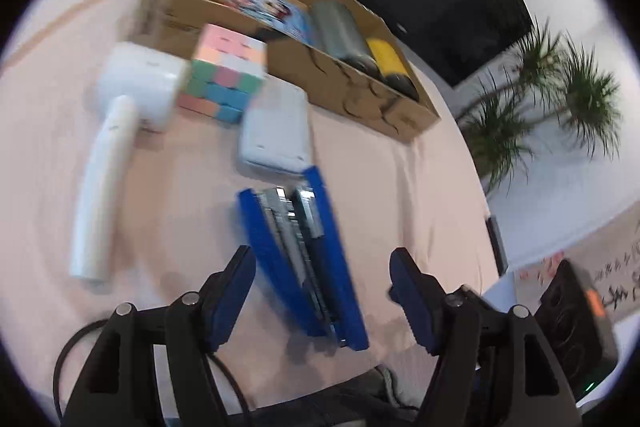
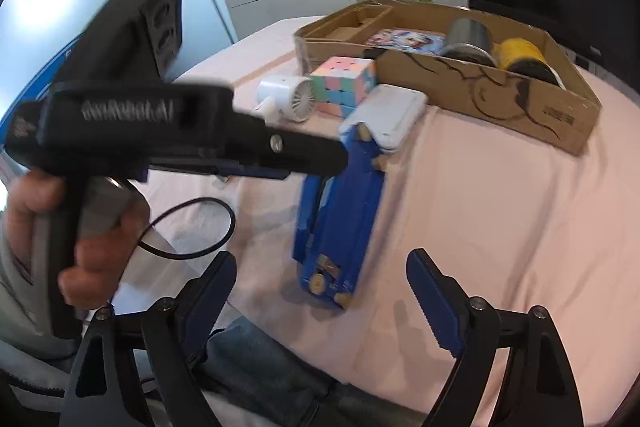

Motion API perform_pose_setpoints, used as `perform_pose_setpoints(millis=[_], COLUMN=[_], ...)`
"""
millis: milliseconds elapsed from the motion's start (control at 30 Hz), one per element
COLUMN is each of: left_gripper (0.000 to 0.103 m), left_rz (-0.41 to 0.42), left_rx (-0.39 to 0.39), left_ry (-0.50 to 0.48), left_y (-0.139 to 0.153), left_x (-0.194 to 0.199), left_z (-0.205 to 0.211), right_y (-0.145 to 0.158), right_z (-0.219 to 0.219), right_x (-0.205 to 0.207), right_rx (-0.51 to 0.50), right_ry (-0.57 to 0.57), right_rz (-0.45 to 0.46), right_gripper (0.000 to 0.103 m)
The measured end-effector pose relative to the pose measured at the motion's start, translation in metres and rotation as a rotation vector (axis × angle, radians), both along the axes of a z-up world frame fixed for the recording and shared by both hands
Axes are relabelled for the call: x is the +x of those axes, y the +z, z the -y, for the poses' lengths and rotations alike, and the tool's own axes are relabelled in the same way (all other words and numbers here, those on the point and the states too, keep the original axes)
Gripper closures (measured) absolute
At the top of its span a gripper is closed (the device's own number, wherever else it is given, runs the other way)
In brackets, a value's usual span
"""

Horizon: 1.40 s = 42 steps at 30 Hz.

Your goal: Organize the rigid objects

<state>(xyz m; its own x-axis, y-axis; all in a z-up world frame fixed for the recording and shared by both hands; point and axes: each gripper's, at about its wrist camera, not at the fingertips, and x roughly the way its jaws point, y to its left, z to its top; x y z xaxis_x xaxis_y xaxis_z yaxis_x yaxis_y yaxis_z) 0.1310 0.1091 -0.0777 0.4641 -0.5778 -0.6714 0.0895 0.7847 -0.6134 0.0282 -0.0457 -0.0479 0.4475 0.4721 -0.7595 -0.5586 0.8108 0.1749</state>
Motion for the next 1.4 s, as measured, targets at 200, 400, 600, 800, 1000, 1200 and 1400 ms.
perform_pose_setpoints(millis=[200,400,600,800,1000,1200,1400], left_gripper=[0.034,0.034,0.034,0.034,0.034,0.034,0.042], left_rz=[-0.046,-0.040,-0.010,-0.021,-0.071,-0.116,-0.162], left_rx=[-0.020,-0.062,-0.081,-0.019,-0.104,-0.156,-0.195], left_ry=[0.012,0.003,-0.058,-0.073,-0.095,-0.105,-0.130], left_y=[-0.015,-0.011,-0.004,-0.012,-0.029,-0.042,-0.055], left_x=[0.002,0.007,0.016,0.031,0.045,0.048,0.050], left_z=[-0.007,-0.006,0.018,0.040,0.042,0.039,0.043], right_y=[-0.036,-0.040,-0.060,-0.001,0.006,-0.015,-0.031], right_z=[-0.030,0.026,0.099,0.102,0.048,0.034,0.075], right_x=[0.014,0.044,0.063,0.037,0.031,0.043,0.060], right_rx=[-0.155,0.219,0.581,0.179,0.000,-0.004,0.352], right_ry=[-0.010,-0.096,-0.252,-0.304,-0.168,-0.220,-0.298], right_rz=[0.029,-0.215,-0.419,-0.078,-0.005,-0.057,-0.334], right_gripper=[0.058,0.065,0.064,0.036,0.055,0.075,0.075])
